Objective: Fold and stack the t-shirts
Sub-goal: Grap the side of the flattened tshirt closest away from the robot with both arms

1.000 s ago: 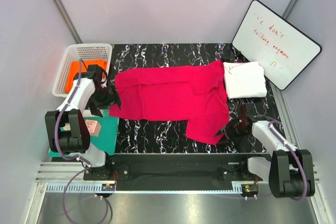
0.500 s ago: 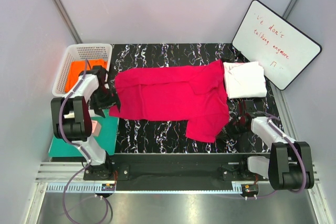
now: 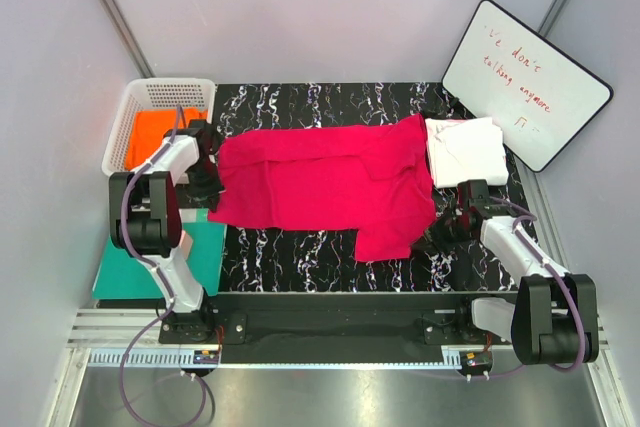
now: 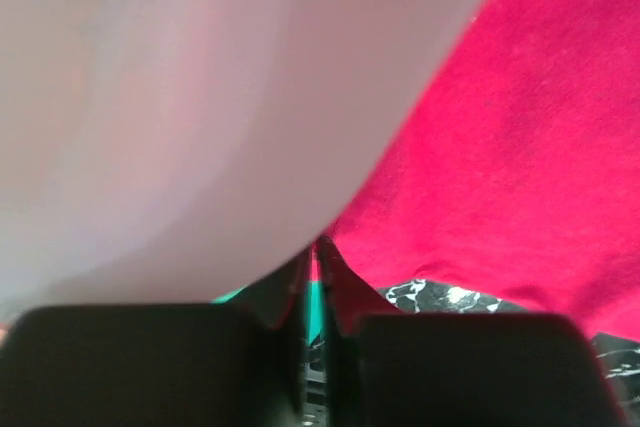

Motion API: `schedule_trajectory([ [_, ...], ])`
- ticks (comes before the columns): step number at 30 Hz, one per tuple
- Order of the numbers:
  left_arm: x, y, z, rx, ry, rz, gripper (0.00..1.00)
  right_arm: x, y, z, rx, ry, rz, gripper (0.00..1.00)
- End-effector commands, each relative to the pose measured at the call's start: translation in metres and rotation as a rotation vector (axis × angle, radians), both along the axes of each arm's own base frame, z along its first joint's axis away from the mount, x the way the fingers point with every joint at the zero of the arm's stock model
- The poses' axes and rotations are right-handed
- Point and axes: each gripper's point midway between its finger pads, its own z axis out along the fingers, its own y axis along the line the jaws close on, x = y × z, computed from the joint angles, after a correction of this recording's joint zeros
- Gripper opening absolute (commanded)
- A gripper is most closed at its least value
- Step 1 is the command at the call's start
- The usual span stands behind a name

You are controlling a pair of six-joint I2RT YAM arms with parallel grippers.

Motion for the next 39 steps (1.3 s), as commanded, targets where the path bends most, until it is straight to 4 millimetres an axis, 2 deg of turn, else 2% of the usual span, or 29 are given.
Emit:
schedule_trajectory([
  [1, -0.006, -0.006, -0.015, -0.012, 0.054, -0.027, 0.00, 0.017, 0.001, 0.018, 0.008, -0.058, 0.002, 0.00],
  [7, -0.004, -0.002, 0.001, 0.011, 0.015, -0.032, 0.00, 0.022, 0.001, 0.025, 0.008, -0.075, 0.003, 0.00],
  [9, -0.006, 0.002, 0.007, 0.034, 0.006, -0.031, 0.20, 0.022, 0.001, 0.025, 0.010, -0.075, 0.002, 0.00],
  [10, -0.009, 0.003, 0.008, 0.037, 0.011, -0.034, 0.39, 0.022, 0.001, 0.026, 0.010, -0.076, 0.002, 0.00],
  [12, -0.010, 0.005, 0.016, 0.050, -0.007, -0.035, 0.53, 0.021, 0.001, 0.025, 0.010, -0.075, 0.002, 0.00],
  [13, -0.010, 0.006, 0.019, 0.055, -0.016, -0.034, 0.63, 0.021, 0.001, 0.026, 0.008, -0.078, 0.002, 0.00],
  [14, -0.011, 0.008, 0.023, 0.065, -0.023, -0.032, 0.65, 0.021, 0.001, 0.025, 0.008, -0.076, 0.002, 0.00],
  [17, -0.014, 0.008, 0.037, 0.072, -0.073, -0.026, 0.66, 0.020, 0.001, 0.024, 0.009, -0.072, 0.004, 0.00],
  [20, -0.023, 0.006, 0.038, 0.062, -0.073, -0.017, 0.63, 0.019, 0.001, 0.022, 0.008, -0.068, 0.006, 0.00],
  [28, -0.049, -0.002, 0.012, 0.022, -0.031, 0.040, 0.61, 0.019, 0.002, 0.020, 0.009, -0.061, 0.017, 0.00],
  [31, -0.054, -0.007, 0.003, -0.003, -0.017, 0.054, 0.61, 0.021, 0.001, 0.020, 0.009, -0.062, 0.020, 0.00],
  [39, -0.039, -0.012, -0.008, -0.023, -0.036, 0.100, 0.62, 0.022, 0.003, 0.020, 0.017, -0.065, 0.035, 0.01],
])
